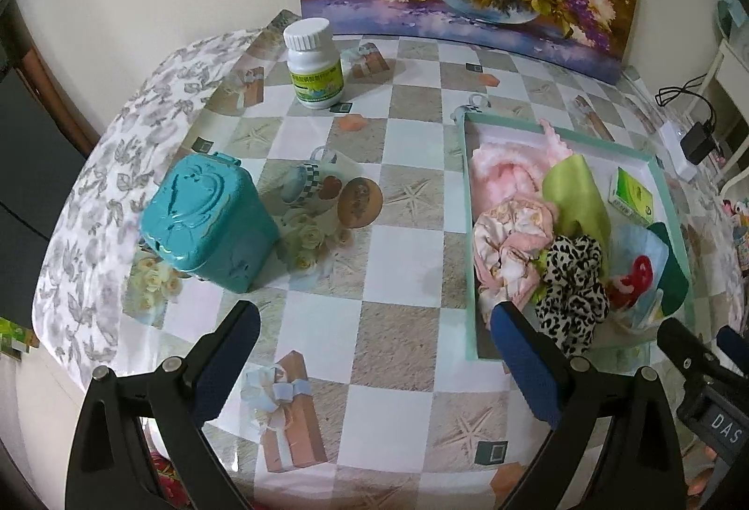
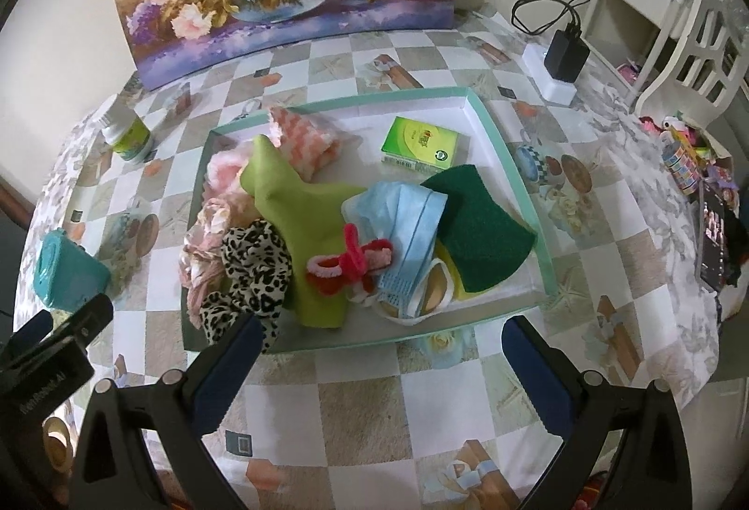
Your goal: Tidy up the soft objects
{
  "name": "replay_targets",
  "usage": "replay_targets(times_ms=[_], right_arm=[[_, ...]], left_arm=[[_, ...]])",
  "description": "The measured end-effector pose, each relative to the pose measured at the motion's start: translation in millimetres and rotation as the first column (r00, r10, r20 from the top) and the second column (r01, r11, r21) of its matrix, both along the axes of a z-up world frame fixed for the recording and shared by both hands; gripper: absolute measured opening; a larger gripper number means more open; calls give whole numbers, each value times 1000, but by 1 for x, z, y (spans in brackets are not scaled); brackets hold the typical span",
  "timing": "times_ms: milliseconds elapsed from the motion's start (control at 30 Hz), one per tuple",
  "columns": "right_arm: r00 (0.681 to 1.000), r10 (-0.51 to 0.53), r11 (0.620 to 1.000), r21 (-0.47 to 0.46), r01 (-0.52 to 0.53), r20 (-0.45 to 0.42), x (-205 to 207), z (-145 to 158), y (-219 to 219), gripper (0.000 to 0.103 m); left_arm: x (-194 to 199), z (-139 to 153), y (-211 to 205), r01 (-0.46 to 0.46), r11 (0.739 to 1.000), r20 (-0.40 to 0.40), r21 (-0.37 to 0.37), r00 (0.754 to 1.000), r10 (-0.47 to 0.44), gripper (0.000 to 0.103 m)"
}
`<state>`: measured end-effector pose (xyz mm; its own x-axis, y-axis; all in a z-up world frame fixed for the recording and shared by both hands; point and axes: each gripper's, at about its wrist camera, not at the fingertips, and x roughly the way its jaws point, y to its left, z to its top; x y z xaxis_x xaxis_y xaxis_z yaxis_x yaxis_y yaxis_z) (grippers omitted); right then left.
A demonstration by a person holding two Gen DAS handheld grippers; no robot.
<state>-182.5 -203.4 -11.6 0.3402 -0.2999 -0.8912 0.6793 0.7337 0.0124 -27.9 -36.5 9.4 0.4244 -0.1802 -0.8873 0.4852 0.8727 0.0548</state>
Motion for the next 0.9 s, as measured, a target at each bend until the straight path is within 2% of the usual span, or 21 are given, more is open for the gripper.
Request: replay_targets(times_ms=[167, 367, 900], right_arm=[[1000, -1, 1000, -13, 1, 12, -3, 5, 3, 103], [1000, -3, 1000, -19, 3, 20, -4, 7, 3, 103], [1000, 12, 999, -37, -12, -2, -1, 5, 3, 103]], left_arm=[[-7, 2, 2, -3, 999, 27, 36, 1000, 2, 99], [-8, 4, 3, -6, 999, 28, 39, 1000, 5, 99], [1, -8, 3, -29, 997, -47, 75, 998, 32, 99]])
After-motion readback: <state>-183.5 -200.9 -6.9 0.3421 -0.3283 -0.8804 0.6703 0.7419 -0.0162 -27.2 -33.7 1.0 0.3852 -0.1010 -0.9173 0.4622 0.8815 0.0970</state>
